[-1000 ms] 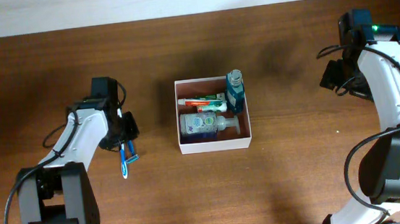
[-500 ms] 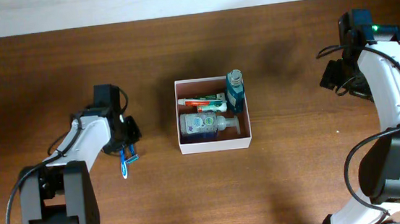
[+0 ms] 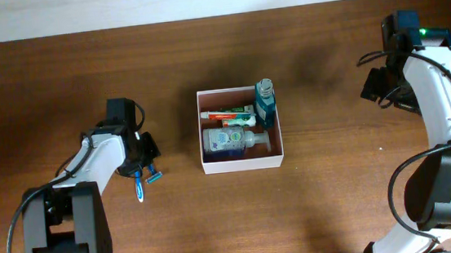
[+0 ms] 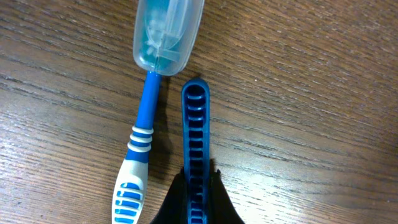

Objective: Pack container
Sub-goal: 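Grasp the blue comb with the left gripper, then carry the comb into the pink box and lower it in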

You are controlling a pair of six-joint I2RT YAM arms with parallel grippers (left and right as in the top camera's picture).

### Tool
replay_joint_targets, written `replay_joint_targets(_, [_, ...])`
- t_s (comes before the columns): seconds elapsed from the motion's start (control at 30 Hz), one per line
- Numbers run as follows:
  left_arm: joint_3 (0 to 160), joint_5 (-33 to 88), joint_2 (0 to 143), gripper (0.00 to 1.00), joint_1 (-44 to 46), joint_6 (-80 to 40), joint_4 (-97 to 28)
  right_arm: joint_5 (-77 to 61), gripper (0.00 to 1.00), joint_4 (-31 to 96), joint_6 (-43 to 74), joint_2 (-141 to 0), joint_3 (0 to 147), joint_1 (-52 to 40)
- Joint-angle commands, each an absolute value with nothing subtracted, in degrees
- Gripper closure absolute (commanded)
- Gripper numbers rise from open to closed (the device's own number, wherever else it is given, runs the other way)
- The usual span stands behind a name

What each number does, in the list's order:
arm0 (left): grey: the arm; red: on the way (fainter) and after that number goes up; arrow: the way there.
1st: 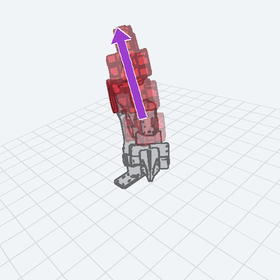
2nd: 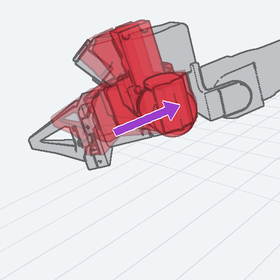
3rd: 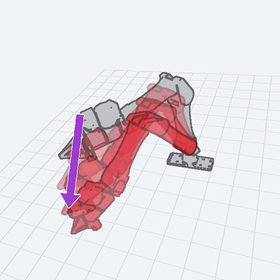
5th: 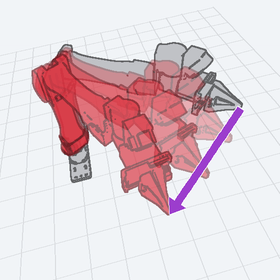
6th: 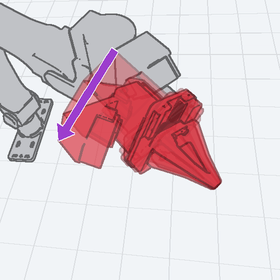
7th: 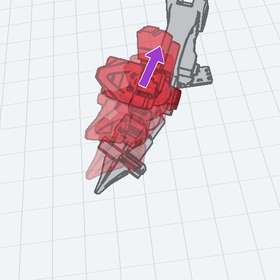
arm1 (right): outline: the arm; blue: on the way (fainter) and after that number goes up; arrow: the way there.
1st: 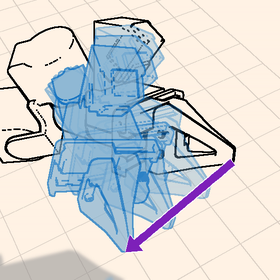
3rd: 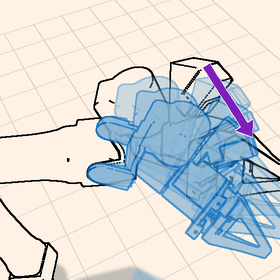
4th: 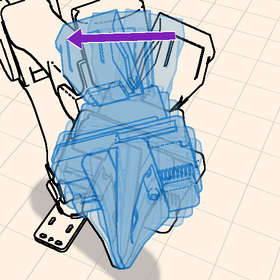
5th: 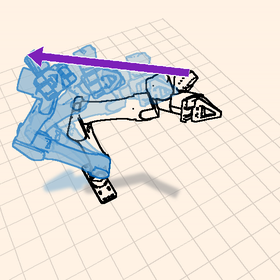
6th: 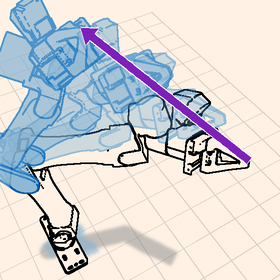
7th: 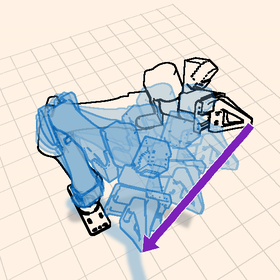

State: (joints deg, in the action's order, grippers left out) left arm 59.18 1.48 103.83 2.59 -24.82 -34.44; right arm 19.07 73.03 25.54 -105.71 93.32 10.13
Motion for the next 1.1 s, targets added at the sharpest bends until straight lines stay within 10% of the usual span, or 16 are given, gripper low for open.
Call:
replay_joint_targets(0.0, [58.2,2.8,104.6,0.99,2.6,-26.3,-34.4,19.7,0.01,73.0,25.9,-105.4,93.1,10.3])
replay_joint_targets(0.43, [67.9,11.0,102.8,0.99,2.6,-29.6,-37.7,19.7,0.01,73.0,25.9,-105.4,93.1,10.3])
replay_joint_targets(1.07, [73.8,28.1,95.7,0.99,8.8,-67.2,-34.5,19.7,0.01,73.0,25.9,-105.4,93.1,10.3])
